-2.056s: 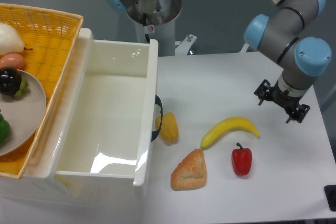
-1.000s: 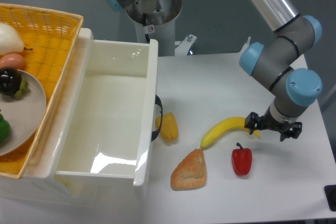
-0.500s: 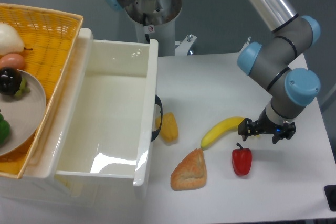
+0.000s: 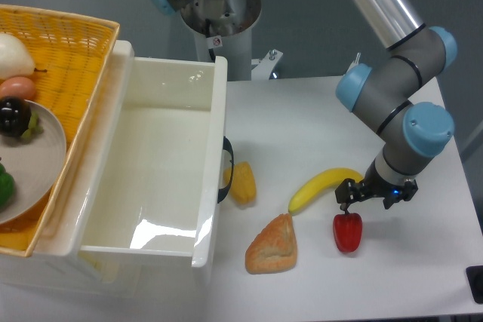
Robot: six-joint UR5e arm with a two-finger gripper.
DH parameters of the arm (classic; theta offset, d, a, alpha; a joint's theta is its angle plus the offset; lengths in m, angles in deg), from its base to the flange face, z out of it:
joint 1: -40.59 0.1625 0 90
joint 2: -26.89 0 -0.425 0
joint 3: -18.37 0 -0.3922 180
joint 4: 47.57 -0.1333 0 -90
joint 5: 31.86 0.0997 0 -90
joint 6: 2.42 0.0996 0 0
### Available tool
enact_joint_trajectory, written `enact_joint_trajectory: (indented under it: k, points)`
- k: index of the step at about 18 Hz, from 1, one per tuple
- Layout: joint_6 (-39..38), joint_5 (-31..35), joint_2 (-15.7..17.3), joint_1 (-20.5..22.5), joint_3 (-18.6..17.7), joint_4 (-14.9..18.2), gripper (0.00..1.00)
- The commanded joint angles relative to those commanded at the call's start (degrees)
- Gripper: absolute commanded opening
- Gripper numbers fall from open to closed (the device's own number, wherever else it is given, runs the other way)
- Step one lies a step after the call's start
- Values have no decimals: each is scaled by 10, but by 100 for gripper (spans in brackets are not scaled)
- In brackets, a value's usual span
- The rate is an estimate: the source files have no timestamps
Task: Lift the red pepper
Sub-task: 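Lower the open gripper over the red pepper's stem, then close the gripper on the red pepper and lift it slightly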
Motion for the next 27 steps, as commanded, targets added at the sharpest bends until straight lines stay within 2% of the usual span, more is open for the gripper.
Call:
enact_joint_trajectory:
  k: [8, 17, 27]
  points:
    - [-32, 1, -9, -22, 2, -4, 100]
    - [-26, 27, -18, -23, 3, -40, 100]
    - [-26, 40, -25, -33, 3, -41, 100]
